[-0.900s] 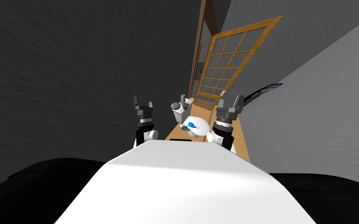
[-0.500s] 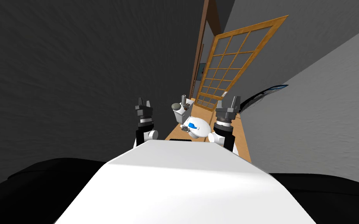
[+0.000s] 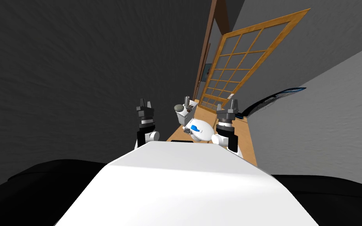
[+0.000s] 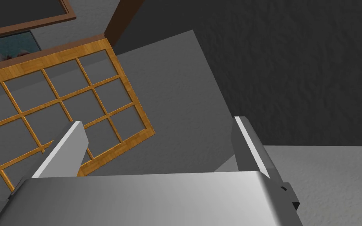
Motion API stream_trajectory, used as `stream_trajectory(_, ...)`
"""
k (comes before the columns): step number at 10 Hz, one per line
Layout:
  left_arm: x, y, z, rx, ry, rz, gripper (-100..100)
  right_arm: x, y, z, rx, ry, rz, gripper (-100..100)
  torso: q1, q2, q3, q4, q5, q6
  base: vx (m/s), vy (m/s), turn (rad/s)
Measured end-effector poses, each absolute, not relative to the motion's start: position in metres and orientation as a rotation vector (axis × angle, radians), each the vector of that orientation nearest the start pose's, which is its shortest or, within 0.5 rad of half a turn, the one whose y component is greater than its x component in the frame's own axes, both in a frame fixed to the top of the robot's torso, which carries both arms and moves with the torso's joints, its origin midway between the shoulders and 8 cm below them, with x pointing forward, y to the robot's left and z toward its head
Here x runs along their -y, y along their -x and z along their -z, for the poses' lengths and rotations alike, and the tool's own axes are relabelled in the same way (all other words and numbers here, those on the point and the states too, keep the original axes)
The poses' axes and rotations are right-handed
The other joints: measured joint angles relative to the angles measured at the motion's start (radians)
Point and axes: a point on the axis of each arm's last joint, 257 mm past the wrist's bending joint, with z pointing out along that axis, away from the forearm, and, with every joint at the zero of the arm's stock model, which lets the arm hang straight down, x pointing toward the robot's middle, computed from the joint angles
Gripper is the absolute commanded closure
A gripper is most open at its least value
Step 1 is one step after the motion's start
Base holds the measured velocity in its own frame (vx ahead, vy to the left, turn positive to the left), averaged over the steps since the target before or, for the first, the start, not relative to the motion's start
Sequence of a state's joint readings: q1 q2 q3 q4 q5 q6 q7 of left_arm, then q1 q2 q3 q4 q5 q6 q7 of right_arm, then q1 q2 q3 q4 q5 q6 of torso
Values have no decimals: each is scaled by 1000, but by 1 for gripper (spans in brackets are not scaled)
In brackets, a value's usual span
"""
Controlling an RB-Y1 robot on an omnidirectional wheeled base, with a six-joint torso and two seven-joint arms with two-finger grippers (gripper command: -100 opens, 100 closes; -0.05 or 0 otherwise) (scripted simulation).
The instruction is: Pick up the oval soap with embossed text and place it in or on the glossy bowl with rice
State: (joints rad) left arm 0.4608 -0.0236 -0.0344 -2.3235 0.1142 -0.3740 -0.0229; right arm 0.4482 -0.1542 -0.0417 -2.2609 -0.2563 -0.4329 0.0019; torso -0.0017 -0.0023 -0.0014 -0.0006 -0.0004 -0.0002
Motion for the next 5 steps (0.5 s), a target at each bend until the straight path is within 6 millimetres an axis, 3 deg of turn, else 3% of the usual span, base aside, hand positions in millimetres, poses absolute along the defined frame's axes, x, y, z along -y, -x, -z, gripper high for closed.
stream_trajectory(5,-278,-359,-32,-568,776,1399,0,325,-381,14,-651,-908,-1462,-100,1,1,0,0,0,0,23,-19,115)
